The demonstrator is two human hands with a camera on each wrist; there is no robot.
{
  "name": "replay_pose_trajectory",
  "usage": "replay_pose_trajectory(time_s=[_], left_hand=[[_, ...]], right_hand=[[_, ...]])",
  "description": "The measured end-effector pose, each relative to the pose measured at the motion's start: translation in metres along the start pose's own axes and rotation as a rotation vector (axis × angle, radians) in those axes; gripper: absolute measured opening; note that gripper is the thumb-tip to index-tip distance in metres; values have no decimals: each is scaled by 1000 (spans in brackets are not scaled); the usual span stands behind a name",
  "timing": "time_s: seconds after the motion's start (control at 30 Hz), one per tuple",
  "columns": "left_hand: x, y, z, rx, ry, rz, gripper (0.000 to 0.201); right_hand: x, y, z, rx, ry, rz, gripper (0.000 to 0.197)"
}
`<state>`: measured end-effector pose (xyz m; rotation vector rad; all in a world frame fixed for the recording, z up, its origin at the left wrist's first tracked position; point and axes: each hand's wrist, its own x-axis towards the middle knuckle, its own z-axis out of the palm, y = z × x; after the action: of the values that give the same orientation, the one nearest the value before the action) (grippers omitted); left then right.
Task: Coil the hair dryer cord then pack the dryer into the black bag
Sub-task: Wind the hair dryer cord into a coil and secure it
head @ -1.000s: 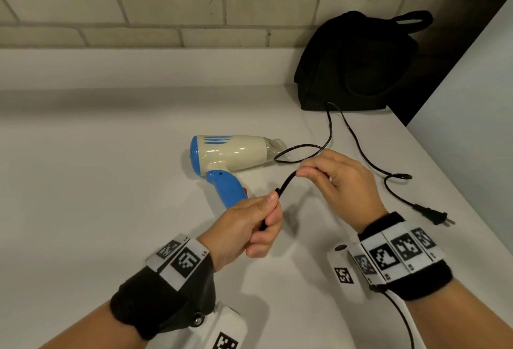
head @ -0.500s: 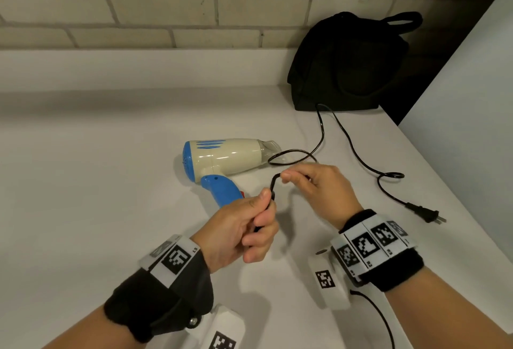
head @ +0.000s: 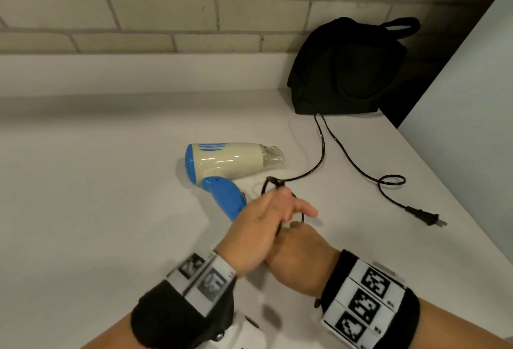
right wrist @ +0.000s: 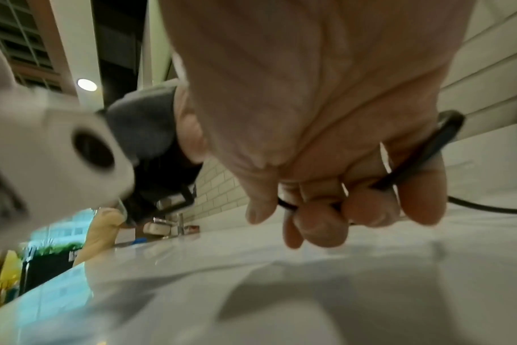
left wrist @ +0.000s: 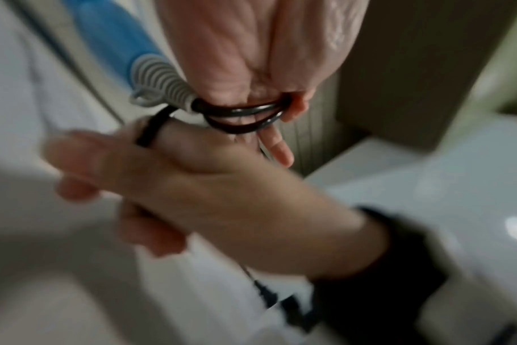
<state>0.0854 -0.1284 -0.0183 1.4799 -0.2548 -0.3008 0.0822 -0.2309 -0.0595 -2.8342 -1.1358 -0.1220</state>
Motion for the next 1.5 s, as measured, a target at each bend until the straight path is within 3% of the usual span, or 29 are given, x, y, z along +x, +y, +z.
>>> replay_pose_trajectory(time_s=[0.07, 0.2, 0.4, 0.53, 0.63, 0.67, 0.73, 0.87, 1.07, 1.2, 1.37, 1.5], left_hand=[[-4, -12, 1, 157, -33, 27, 40], [-4, -17, -6, 174, -58, -25, 35], [-8, -12, -6, 387, -100, 19, 34], [-8, -6, -6, 304, -160, -75, 37], [-8, -4, -10, 176, -266, -190, 39], [-8, -3, -13, 120, -289, -222, 40], [-7, -4, -20, 2, -342, -265, 48], [-6, -5, -32, -208, -446, -302, 47], [-1, -8, -25, -243, -281, -381, 45], [1, -7, -19, -297, -148, -415, 43], [1, -6, -17, -301, -99, -426, 48], [3, -2, -13, -312, -48, -423, 47]], right_hand=[[-7, -1, -4, 21, -4, -1, 22], [-26, 7, -18, 36, -124, 28, 24], [-36, 17, -55, 144, -43, 126, 32], [-32, 28, -69, 319, 45, 246, 38], [-26, 36, -67, 435, 38, 185, 65], [-23, 39, -64, 490, 51, 140, 64], [-18, 43, -57, 706, 41, 106, 46], [-11, 46, -45, 1182, -78, 252, 2], [-3, 39, -34, 1278, -69, 351, 29], [2, 35, -23, 1339, -22, 440, 31], [-2, 36, -25, 1425, -24, 383, 34], [3, 31, -25, 1526, 30, 488, 36]])
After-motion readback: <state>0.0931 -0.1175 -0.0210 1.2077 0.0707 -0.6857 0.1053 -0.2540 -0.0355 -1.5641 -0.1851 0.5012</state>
